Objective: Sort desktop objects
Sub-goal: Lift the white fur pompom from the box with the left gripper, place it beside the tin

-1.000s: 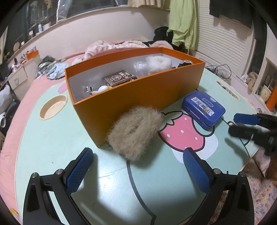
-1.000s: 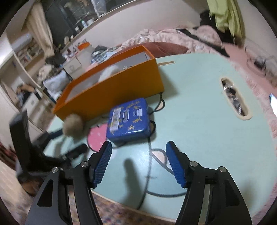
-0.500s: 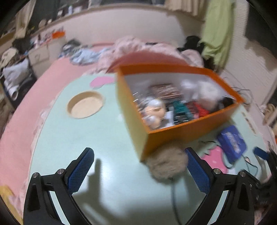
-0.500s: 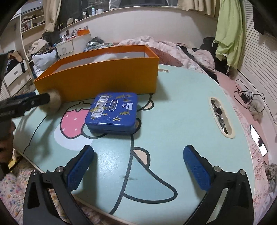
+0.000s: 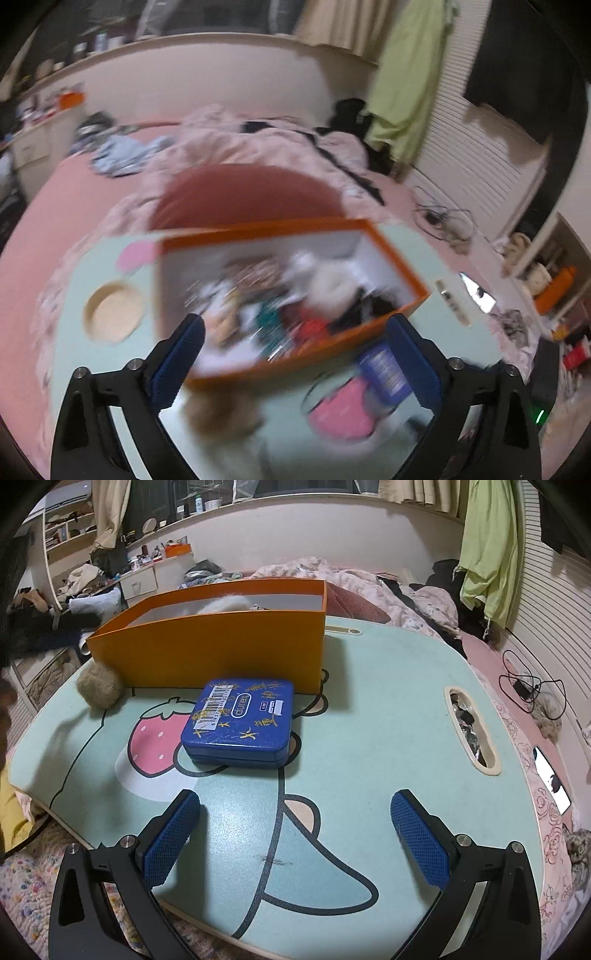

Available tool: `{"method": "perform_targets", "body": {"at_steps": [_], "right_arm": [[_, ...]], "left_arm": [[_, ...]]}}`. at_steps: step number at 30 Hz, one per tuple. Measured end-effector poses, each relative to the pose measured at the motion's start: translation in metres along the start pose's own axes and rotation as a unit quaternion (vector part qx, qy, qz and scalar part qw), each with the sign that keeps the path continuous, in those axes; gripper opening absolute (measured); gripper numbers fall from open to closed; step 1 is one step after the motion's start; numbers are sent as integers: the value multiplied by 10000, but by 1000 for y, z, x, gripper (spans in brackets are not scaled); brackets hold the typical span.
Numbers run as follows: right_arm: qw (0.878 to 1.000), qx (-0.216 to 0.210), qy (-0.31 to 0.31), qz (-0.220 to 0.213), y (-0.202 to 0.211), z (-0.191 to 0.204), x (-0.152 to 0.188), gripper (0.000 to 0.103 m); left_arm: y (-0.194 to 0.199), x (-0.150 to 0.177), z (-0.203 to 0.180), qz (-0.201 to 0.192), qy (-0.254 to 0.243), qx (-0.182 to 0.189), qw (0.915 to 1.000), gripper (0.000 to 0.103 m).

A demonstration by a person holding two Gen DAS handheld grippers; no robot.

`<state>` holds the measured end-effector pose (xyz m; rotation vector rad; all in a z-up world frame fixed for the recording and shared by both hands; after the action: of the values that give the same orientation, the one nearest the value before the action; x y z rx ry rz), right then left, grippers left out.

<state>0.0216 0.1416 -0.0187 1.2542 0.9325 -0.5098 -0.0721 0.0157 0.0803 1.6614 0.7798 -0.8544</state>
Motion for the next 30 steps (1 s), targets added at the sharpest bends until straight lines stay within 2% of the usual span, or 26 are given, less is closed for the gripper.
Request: {"method": "perform_targets", "body": {"at_steps": [4, 7, 8, 9, 10, 14, 20, 22, 25, 28, 30], "right_arm": [[10000, -4, -1, -11, 5, 3, 1, 103], [10000, -6, 1, -18, 6, 5, -1, 103], [10000, -8, 1, -23, 6, 4, -1, 103], [10000, -13, 0, -28, 6, 3, -2, 103], [10000, -13, 0, -30, 5, 4, -3, 103], [10000, -8, -9, -46, 3, 2, -4, 103], [10000, -2, -15, -52, 4, 3, -2, 103], [10000, -3, -15, -51, 4, 2, -3, 103], [10000, -5, -16, -53, 5, 3, -2, 103], [10000, -4, -16, -54, 5, 3, -2, 103], [10000, -4, -17, -54, 5, 3, -2, 103]], "left_arm": [[-50, -12, -23, 532, -307, -41, 9981, 88], [-84, -8, -30, 1026, -414, -120, 9938, 74], [-93, -4, -30, 1165, -406, -170, 9922, 61], [-98, 0, -29, 1269, -352, -177, 9911, 42], [-100, 3, -28, 1347, -240, -115, 9905, 35], [-84, 4, -19, 1111, 44, 74, 9938, 32], [-9, -13, -17, 208, 177, 297, 9992, 33], [10, -10, -19, 73, 134, 423, 9990, 33], [26, 14, -23, 129, -18, 411, 9991, 33], [21, 40, -20, 368, -87, 267, 9989, 33], [13, 55, -17, 541, -21, 363, 9979, 36]]}}
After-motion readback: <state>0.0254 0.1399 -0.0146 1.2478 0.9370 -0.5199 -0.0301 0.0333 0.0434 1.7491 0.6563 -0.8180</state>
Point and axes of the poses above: each gripper's, at about its wrist camera, not at the fingertips, and y roughly against the way its jaws point, z to its left, x to its underside, the point moved 1 cm from there along -y, roughly the way its jaws point, and after that the axes turned 13 degrees about -z, right-handed, at the moved point
